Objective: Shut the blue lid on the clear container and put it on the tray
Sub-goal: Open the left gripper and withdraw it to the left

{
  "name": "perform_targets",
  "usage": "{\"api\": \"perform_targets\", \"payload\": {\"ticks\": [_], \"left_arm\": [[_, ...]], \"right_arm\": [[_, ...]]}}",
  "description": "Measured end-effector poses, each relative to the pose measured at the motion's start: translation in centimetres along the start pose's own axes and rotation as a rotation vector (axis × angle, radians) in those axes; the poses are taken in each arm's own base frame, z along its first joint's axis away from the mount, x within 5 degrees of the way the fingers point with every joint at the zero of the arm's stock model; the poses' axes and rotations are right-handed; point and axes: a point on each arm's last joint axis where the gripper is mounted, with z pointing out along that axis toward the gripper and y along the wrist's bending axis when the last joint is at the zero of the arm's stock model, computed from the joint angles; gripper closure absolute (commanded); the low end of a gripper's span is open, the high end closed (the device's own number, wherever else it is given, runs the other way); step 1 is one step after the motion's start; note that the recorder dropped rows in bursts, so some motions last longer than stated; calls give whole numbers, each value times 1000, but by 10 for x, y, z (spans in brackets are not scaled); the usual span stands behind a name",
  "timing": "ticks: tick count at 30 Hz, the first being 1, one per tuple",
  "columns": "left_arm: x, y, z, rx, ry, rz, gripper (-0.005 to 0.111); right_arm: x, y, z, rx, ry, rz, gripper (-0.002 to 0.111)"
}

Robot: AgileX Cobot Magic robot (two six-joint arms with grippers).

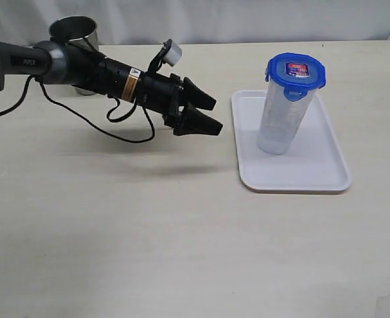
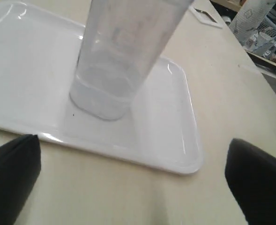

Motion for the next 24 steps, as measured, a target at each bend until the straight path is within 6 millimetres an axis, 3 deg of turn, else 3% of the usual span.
{"api": "perform_targets", "payload": {"ticks": [6,17,24], "left_arm": [[-27,-7,-18,-33,-21,-43,2],[-59,-21,-60,-89,-70,-55,2],[-71,-37,-103,-156,-104,-57,2]], "right_arm": [[0,0,0,0,0,0,103],[0,0,0,0,0,0,103],[0,0,0,0,0,0,103]]}}
